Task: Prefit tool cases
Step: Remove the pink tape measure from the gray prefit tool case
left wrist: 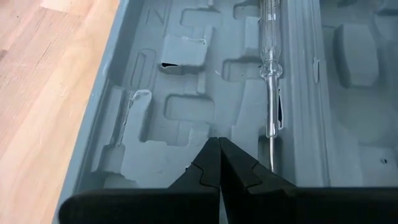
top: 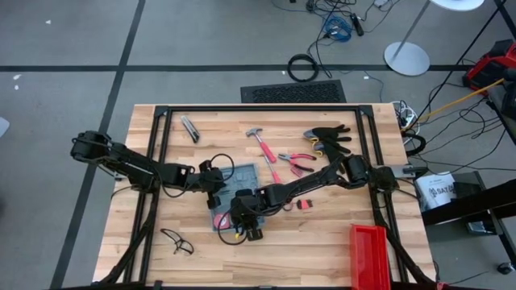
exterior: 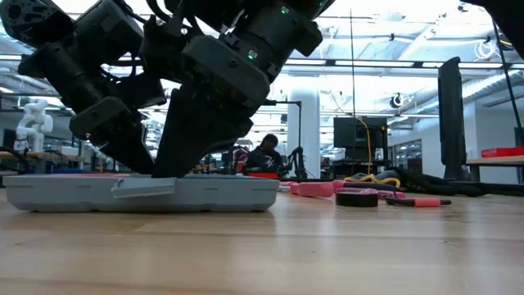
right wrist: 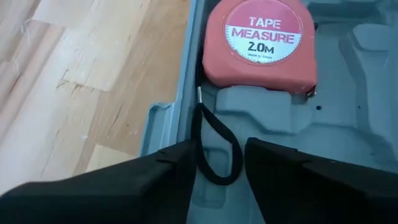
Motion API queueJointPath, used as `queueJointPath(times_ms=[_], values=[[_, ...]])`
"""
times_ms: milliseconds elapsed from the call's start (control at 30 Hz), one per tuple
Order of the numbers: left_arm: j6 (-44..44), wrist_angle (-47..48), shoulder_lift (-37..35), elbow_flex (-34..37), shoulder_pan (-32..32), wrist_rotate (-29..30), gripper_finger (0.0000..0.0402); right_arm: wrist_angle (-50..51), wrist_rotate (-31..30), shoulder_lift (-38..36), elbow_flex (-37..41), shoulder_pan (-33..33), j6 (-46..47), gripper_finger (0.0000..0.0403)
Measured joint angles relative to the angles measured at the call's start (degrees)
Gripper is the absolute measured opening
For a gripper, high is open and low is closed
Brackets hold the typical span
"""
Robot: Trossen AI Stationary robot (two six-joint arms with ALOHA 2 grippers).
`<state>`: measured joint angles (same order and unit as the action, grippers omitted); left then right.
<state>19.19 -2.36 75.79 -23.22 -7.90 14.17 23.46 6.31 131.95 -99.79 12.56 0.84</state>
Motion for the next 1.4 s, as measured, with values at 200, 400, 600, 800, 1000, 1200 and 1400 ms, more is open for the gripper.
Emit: queueJointPath(times_ms=[200, 400, 600, 800, 1000, 1200, 1400], values=[[0.03, -0.21, 0.0, 0.0, 0.0, 0.13, 0.0, -1.46, 0.15, 2.37, -0.33, -0.15, -2.23, 0.0119], [0.02, -0.16, 0.0, 0.0, 0.0, 0.26, 0.0, -1.68, -0.26, 3.43, -0.26, -0.79, -5.24, 0.0039], [0.01, -0.15, 0.0, 0.0, 0.04, 0.34, 0.0, -3.53, -1.13, 3.16, -0.14, -1.15, -7.58, 0.0002], [-0.01, 0.11, 0.0, 0.0, 0.04, 0.66, 0.0, -4.68, -2.48, 1.43, 0.23, -1.14, -8.73, 0.0], [0.01, 0.12, 0.0, 0.28, -0.02, 0.37, 0.0, -4.57, -9.38, -2.26, 0.28, -0.43, -11.13, 0.0], [-0.01, 0.17, 0.0, 0.31, -0.02, 0.28, 0.0, -4.83, -11.52, -3.98, 0.22, -0.1, -12.17, 0.0], [-0.01, 0.23, 0.0, 0.33, -0.07, 0.26, 0.0, -0.84, -9.3, -4.4, 0.18, -0.26, -12.03, 0.0]])
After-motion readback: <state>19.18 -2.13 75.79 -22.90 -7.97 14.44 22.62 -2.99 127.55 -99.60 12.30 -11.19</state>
